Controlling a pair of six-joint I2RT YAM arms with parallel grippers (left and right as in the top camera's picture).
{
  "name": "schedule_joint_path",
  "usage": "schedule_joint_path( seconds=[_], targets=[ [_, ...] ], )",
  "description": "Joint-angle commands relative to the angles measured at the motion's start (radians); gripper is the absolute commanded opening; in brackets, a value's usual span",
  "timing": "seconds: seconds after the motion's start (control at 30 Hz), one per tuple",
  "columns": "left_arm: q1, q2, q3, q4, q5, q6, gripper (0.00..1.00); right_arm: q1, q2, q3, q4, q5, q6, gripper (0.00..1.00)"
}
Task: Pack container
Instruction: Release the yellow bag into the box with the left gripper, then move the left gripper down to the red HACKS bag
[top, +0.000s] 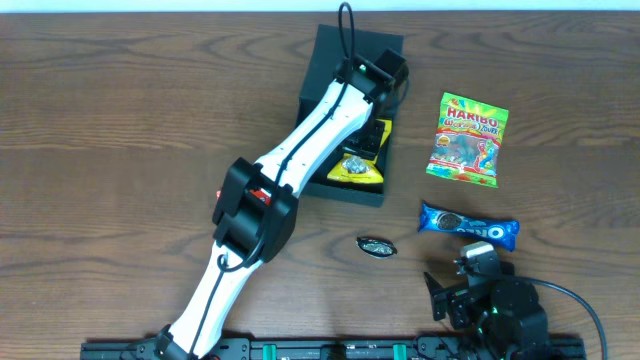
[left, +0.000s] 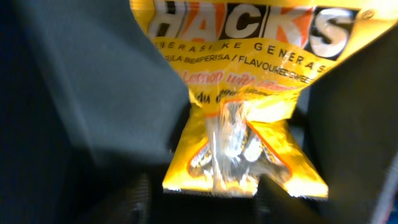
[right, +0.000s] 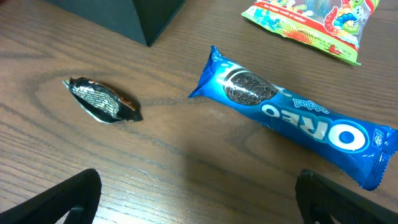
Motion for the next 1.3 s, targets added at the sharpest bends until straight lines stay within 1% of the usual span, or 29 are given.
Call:
schedule_joint_path(
  seconds=[0.0, 0.03, 0.07, 0.2, 0.37, 0.5, 0.63, 0.77, 0.87, 1.03, 1.17, 1.27],
  targets=[
    [0.003, -0.101, 0.034, -0.014, -0.024, -0.009, 0.74, -0.007, -0.003, 0.007, -0.005, -0.004, -0.005, 0.99],
    [0.003, -0.121, 0.034, -0.019, -0.024, -0.009, 0.82, -0.007, -0.003, 0.007, -0.005, -0.004, -0.005, 0.99],
    [0.003, -0.138, 0.034, -0.024, -0.024, -0.01, 0.96, -0.007, -0.003, 0.007, -0.005, -0.004, -0.005, 0.99],
    [0.004, -0.248, 0.034, -0.092, -0.026, -0.01, 0.95, -0.007, -0.003, 0.007, -0.005, -0.004, -0.005, 0.99],
    [0.003, -0.397, 0.034, -0.253, -0.148, -0.106, 0.95, -0.007, -0.003, 0.007, -0.005, -0.004, -0.005, 0.99],
    [0.003, -0.479, 0.032, -0.368, -0.159, -0.122, 0.95, -0.007, -0.003, 0.007, -0.005, -0.004, -0.005, 0.99],
    [0.002, -0.547, -0.021, -0.367, -0.151, -0.118, 0.95, -0.007, -0.003, 0.007, -0.005, -0.004, -0.005, 0.99],
    [0.004, -0.615, -0.157, -0.365, -0.215, -0.132, 0.95, -0.007, -0.003, 0.007, -0.005, -0.004, -0.005, 0.99],
    [0.004, -0.684, -0.318, -0.306, -0.223, -0.151, 0.95, -0.007, -0.003, 0.007, -0.005, -0.004, -0.005, 0.99],
    [0.005, -0.853, -0.683, -0.085, -0.216, -0.183, 0.95, -0.007, -0.003, 0.007, -0.005, -0.004, -0.005, 0.99],
    [0.032, -0.954, -0.949, 0.051, -0.137, -0.199, 0.95, -0.007, -0.003, 0.007, -0.005, -0.004, -0.005, 0.99],
    [0.076, -0.964, -1.07, 0.122, -0.092, -0.205, 0.95, -0.007, -0.003, 0.007, -0.005, -0.004, -0.005, 0.99]
  ],
)
